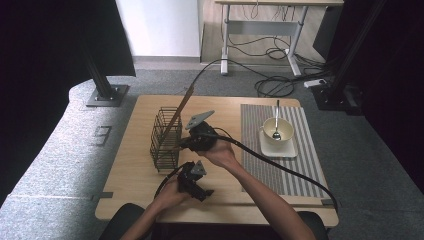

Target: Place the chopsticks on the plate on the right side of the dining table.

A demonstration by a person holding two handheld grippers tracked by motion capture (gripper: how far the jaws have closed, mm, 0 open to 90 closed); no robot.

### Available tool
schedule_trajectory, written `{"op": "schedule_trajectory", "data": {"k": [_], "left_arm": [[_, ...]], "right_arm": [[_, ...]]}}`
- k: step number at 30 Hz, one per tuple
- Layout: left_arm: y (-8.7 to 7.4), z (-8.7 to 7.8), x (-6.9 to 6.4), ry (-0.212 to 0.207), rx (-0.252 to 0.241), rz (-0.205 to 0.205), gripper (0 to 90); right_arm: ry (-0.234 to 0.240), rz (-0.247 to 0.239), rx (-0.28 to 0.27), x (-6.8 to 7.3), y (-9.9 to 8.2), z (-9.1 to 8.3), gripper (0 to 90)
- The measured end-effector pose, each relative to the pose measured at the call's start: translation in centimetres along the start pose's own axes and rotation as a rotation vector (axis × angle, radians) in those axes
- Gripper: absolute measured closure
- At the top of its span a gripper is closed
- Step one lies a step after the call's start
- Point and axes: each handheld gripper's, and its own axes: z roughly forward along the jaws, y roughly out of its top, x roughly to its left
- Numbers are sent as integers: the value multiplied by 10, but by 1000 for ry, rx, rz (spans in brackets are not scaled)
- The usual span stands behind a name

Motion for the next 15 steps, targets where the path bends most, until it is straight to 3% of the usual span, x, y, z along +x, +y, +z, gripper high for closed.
{"op": "schedule_trajectory", "data": {"k": [15], "left_arm": [[0,0,0,-2,4,1,0]], "right_arm": [[1,-27,6,2,5,-22,820]]}}
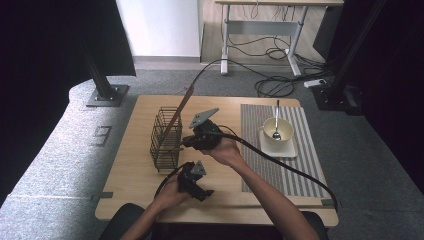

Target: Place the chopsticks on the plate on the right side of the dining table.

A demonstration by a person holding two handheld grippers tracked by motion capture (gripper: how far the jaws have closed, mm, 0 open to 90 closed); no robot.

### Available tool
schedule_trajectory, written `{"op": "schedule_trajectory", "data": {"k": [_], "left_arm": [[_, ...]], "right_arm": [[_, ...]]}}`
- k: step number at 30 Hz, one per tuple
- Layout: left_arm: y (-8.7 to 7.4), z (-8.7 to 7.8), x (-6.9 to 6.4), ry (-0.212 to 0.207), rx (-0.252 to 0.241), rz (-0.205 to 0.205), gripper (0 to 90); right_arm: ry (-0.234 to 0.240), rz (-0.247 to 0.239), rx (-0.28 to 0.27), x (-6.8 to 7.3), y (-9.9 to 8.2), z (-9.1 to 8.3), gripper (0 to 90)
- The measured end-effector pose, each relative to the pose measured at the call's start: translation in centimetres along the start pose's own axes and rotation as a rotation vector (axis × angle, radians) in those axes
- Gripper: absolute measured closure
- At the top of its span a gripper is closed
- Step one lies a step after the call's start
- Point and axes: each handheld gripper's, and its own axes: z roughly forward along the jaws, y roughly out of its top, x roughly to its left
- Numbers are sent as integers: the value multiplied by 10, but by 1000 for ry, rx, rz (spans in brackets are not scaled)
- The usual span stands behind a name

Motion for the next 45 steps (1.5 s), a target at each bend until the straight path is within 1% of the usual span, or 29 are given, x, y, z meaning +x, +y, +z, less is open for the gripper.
{"op": "schedule_trajectory", "data": {"k": [4,7,9,10,12,13,16,18,19,21,24,25,27,32,33,34,35,36,40,41,42,43,44,45], "left_arm": [[0,0,0,2,-2,2,0],[0,0,0,2,-2,3,0],[0,0,0,2,-1,5,0],[0,0,0,2,-1,5,0],[0,0,0,2,-1,4,0],[0,0,0,2,-2,3,0],[0,0,0,3,-2,5,0],[0,0,0,2,-1,5,0],[0,0,0,2,-1,5,0],[0,0,0,2,-1,5,0],[0,0,0,2,-2,3,0],[0,0,0,2,-1,3,0],[0,0,0,2,-1,4,0],[0,0,0,2,-2,3,0],[0,0,0,2,-2,3,0],[0,0,0,3,-3,7,0],[0,0,0,3,-3,7,0],[0,0,0,3,-4,6,0],[0,0,0,1,-5,5,0],[0,0,0,1,-5,5,0],[-1,0,0,1,-5,6,0],[-1,0,0,1,-5,6,0],[-1,0,0,0,-5,8,0],[-1,0,0,0,-5,8,0]], "right_arm": [[2,-1,-2,-1,1,-6,820],[2,1,-6,-2,2,-15,820],[3,1,-7,-2,2,-16,820],[1,7,-12,-3,2,-21,820],[1,7,-12,-3,2,-23,820],[1,17,-18,-5,1,-28,820],[3,23,-22,-7,1,-33,820],[5,33,-32,-8,0,-40,820],[5,33,-32,-8,0,-40,820],[-3,31,-35,-9,1,-48,820],[-6,28,-37,-8,2,-51,821],[-8,28,-44,-8,3,-56,821],[-9,27,-44,-8,3,-58,821],[-24,34,-59,-9,4,-72,822],[-24,34,-59,-9,4,-72,822],[-29,42,-70,-10,3,-77,822],[-29,42,-70,-10,3,-77,822],[-35,46,-78,-12,1,-83,822],[-50,60,-99,-14,-2,-97,823],[-50,60,-99,-14,-2,-97,823],[-66,60,-101,-14,-4,-104,823],[-66,60,-101,-14,-4,-104,823],[-74,66,-105,-15,-7,-111,823],[-78,68,-105,-15,-8,-114,823]]}}
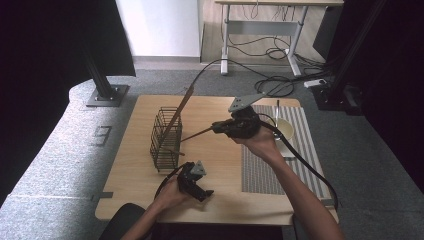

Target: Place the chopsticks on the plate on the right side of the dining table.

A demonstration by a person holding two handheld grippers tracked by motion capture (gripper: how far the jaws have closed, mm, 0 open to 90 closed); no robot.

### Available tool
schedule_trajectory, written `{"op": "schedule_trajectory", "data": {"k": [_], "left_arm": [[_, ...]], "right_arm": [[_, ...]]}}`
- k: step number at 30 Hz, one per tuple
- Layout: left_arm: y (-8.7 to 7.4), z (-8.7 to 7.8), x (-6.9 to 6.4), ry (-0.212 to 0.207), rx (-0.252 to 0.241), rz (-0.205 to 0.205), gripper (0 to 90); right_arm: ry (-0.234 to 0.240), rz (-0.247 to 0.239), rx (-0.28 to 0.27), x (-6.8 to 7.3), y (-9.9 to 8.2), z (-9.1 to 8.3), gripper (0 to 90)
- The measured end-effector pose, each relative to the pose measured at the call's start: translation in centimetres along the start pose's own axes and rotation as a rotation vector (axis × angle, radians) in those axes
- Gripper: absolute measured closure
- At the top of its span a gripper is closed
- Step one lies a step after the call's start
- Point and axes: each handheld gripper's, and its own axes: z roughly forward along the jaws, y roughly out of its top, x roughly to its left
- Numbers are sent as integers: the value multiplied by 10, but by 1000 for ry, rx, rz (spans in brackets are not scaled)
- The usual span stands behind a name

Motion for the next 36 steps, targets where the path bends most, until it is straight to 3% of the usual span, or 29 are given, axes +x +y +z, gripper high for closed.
{"op": "schedule_trajectory", "data": {"k": [10,14,28,36], "left_arm": [[2,0,-1,-2,14,-11,0],[3,-2,0,-23,11,-18,0],[7,-20,8,-15,-71,-39,93],[8,-27,10,-14,-110,-40,143]], "right_arm": [[-42,18,-12,-4,-12,-28,823],[-53,20,-17,-4,-18,-37,823],[-98,46,-2,-4,-46,-68,823],[-101,54,14,2,-64,-73,823]]}}
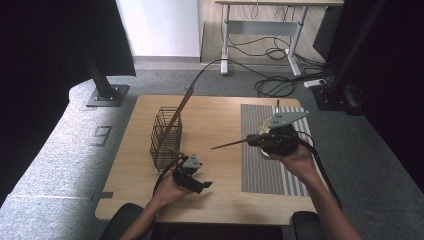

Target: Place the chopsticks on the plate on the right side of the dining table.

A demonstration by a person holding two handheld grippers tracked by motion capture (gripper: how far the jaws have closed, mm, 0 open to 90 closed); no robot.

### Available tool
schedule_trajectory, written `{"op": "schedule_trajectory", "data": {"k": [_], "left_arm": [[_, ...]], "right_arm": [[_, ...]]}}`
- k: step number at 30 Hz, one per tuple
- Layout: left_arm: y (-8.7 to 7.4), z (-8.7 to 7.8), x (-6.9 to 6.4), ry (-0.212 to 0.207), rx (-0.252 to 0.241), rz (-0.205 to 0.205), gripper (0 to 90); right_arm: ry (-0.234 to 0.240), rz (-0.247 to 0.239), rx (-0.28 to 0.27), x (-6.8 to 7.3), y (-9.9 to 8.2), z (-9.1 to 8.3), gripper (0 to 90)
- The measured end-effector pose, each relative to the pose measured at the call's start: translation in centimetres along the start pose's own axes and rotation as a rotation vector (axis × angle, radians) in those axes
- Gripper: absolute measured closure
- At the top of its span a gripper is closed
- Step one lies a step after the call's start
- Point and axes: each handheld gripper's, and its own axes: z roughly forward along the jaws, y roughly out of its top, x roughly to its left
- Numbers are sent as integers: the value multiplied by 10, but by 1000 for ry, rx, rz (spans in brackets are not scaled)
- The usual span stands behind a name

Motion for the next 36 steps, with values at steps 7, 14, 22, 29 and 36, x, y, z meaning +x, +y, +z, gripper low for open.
{"op": "schedule_trajectory", "data": {"k": [7,14,22,29,36], "left_arm": [[2,-3,-1,-5,-28,9,165],[3,-5,-4,-20,-59,19,212],[5,-6,-7,-30,-85,35,276],[7,-9,-9,-53,-125,50,381],[8,-10,-10,-74,-140,66,495]], "right_arm": [[12,14,8,5,-19,2,823],[37,20,26,13,-37,12,822],[87,13,50,24,-47,31,822],[131,7,54,33,-49,45,822],[154,10,63,35,-51,56,822]]}}
